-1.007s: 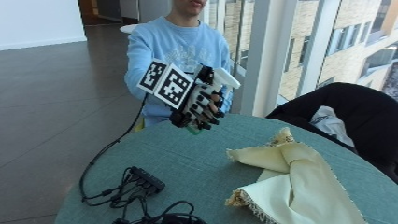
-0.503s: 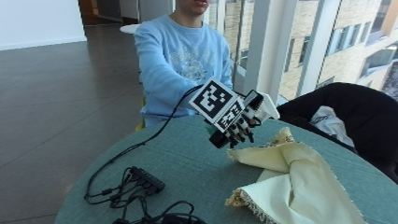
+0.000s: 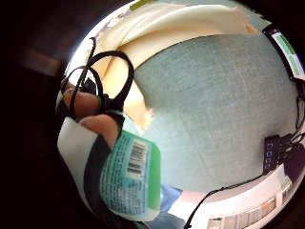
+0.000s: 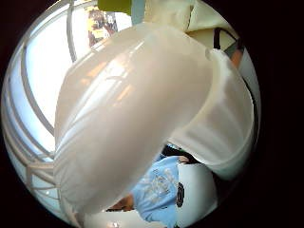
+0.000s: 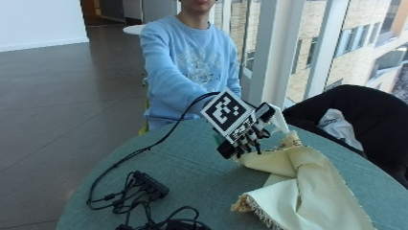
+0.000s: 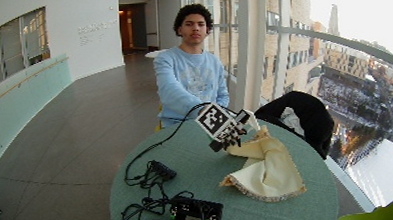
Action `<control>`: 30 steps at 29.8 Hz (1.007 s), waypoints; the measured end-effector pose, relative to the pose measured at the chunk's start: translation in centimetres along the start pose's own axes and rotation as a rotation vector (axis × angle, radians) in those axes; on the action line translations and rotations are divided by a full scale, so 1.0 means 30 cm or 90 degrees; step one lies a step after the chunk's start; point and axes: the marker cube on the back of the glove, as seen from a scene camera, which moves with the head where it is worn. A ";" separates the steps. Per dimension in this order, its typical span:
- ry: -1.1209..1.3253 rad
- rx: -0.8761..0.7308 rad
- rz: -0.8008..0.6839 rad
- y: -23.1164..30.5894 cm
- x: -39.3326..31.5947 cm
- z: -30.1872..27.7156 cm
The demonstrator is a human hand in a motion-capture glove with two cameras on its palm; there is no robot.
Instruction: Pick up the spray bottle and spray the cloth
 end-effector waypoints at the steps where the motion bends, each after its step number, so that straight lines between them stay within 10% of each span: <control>1: 0.000 0.001 -0.002 0.002 -0.003 -0.003; 30: 0.007 0.006 -0.033 0.020 -0.029 0.018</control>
